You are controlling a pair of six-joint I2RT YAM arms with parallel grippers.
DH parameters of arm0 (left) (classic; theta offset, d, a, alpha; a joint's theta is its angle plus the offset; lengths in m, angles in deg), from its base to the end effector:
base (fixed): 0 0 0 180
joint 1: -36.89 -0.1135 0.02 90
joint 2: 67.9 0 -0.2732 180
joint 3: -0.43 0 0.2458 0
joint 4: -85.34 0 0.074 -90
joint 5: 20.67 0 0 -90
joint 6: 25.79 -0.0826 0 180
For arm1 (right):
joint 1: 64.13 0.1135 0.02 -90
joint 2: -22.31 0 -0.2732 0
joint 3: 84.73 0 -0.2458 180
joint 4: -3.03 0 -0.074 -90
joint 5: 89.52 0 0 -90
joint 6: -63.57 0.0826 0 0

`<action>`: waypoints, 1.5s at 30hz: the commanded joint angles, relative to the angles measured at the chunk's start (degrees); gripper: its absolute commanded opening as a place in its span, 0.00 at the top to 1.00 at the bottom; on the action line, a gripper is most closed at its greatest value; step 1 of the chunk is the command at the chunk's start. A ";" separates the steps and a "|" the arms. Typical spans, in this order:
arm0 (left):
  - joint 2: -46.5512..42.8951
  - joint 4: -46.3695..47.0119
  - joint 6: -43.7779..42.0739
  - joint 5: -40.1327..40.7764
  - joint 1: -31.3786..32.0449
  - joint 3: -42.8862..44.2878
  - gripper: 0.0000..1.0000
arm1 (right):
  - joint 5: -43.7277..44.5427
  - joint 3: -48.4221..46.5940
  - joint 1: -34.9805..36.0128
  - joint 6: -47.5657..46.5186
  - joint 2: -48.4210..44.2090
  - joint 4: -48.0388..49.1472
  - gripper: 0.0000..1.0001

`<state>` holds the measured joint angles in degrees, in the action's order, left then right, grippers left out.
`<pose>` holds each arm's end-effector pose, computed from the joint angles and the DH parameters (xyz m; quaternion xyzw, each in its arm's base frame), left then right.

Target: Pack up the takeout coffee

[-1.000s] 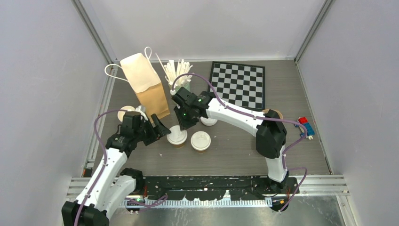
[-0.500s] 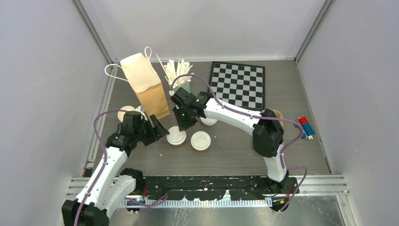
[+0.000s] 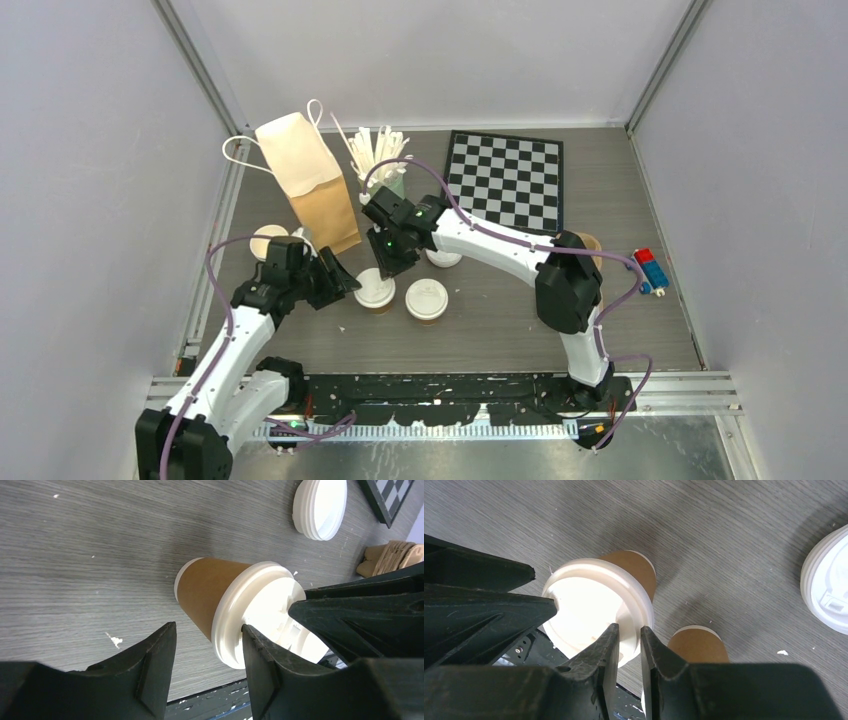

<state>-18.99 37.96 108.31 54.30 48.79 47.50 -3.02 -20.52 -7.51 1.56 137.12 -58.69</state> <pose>0.1781 -0.0594 0.1951 -0.2139 0.9055 -0.2704 0.2474 0.2472 0.3843 0.2292 -0.2466 0.9352 0.1918 0.1668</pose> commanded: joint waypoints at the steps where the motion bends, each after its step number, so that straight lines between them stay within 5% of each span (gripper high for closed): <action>1: 0.03 3.29 0.59 -1.65 0.06 -2.84 0.49 | 1.48 -0.06 0.28 -0.23 -0.96 1.69 0.71; 17: 0.67 12.00 1.80 -8.94 0.14 -6.32 0.52 | 3.33 4.50 -0.41 0.91 -12.24 3.37 0.55; 26: 0.98 12.44 1.81 -8.85 0.14 -6.57 0.52 | -5.66 7.88 -0.72 -0.37 -10.36 10.21 0.75; 45: -0.73 11.66 4.28 -8.18 0.16 -10.82 0.56 | -3.71 25.07 -1.98 2.51 -9.01 21.21 0.77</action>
<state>-19.49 54.28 112.94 45.08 48.77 38.37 -9.47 0.96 -9.42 4.20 127.17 -35.33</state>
